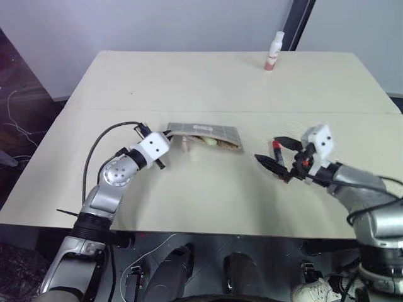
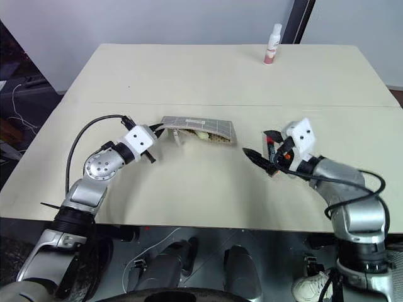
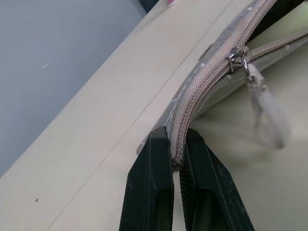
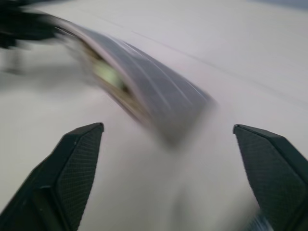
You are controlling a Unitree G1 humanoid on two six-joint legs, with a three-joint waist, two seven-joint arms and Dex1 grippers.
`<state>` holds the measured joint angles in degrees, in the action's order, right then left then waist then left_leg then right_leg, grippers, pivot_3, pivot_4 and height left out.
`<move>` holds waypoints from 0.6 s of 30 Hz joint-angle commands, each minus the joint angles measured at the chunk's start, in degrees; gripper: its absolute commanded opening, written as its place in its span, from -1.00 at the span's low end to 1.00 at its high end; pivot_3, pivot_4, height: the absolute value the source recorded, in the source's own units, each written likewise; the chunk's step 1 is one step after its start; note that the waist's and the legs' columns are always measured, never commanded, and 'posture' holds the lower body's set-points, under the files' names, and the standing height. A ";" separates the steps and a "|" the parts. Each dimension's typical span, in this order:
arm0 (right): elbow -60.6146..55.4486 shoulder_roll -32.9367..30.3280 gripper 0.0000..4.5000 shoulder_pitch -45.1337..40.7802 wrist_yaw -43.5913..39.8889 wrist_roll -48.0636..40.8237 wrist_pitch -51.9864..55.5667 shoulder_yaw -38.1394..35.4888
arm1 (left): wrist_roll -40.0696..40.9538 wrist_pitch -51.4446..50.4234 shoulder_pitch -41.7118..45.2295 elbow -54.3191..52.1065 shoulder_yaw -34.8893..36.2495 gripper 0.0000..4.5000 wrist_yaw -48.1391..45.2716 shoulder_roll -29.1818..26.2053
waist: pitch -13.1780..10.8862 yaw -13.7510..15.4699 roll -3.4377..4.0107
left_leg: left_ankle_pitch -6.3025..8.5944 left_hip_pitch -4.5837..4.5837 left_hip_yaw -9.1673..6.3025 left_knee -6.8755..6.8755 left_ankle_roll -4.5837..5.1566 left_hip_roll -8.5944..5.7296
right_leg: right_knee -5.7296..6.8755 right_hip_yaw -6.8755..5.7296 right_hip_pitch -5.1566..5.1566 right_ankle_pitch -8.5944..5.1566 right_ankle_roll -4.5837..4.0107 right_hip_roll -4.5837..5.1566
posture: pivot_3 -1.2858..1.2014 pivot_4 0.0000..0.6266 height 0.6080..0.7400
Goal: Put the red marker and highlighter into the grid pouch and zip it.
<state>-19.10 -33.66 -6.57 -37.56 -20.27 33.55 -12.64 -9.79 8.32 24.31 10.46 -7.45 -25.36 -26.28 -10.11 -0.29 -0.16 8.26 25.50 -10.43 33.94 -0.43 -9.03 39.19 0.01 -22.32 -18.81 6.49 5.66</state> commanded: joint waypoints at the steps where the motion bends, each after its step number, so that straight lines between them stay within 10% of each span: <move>1: -0.38 0.88 0.98 2.13 9.26 7.66 -2.40 0.08 | -0.53 1.34 -0.42 -0.92 0.21 -1.00 0.78 0.08 | 0.00 -0.17 0.00 | 0.00 0.00 0.00 0.01 0.00 0.00 | 0.00 0.00 -0.02 0.00 0.00 0.00 | 0.03 -0.52 1.00; 9: 0.24 5.03 0.98 4.88 14.60 8.39 3.70 2.65 | -0.75 1.80 1.14 0.31 -0.53 -1.00 0.33 0.94 | 0.01 -0.36 0.01 | -0.01 -0.07 0.00 0.02 -0.01 0.01 | 0.04 0.02 0.00 0.01 -0.01 -0.03 | 0.03 -0.52 1.00; 12: 1.41 6.80 0.64 3.58 15.21 7.19 6.65 3.03 | -0.78 1.91 1.22 0.39 -0.48 -1.00 0.44 1.10 | 0.03 -0.52 -0.02 | -0.01 -0.12 0.00 0.02 -0.01 0.02 | 0.04 0.03 0.02 0.01 -0.01 -0.05 | 0.03 -0.52 1.00; 18: 5.39 3.98 -0.73 0.30 14.47 8.53 4.69 2.04 | -0.92 1.94 0.53 -0.07 -0.30 -1.00 0.59 1.27 | 0.03 -0.25 -0.02 | -0.01 -0.16 0.00 0.06 -0.01 0.01 | 0.04 0.03 -0.01 0.01 -0.02 -0.04 | 0.03 -0.52 1.00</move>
<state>-14.80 -28.34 -5.68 -22.95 -12.35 38.91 -8.85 -10.65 9.36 24.56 11.61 -8.25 -25.23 -24.77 -10.08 -0.55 -0.17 8.25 25.34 -10.43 34.02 -0.45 -9.02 39.22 0.03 -22.32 -18.80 6.47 5.62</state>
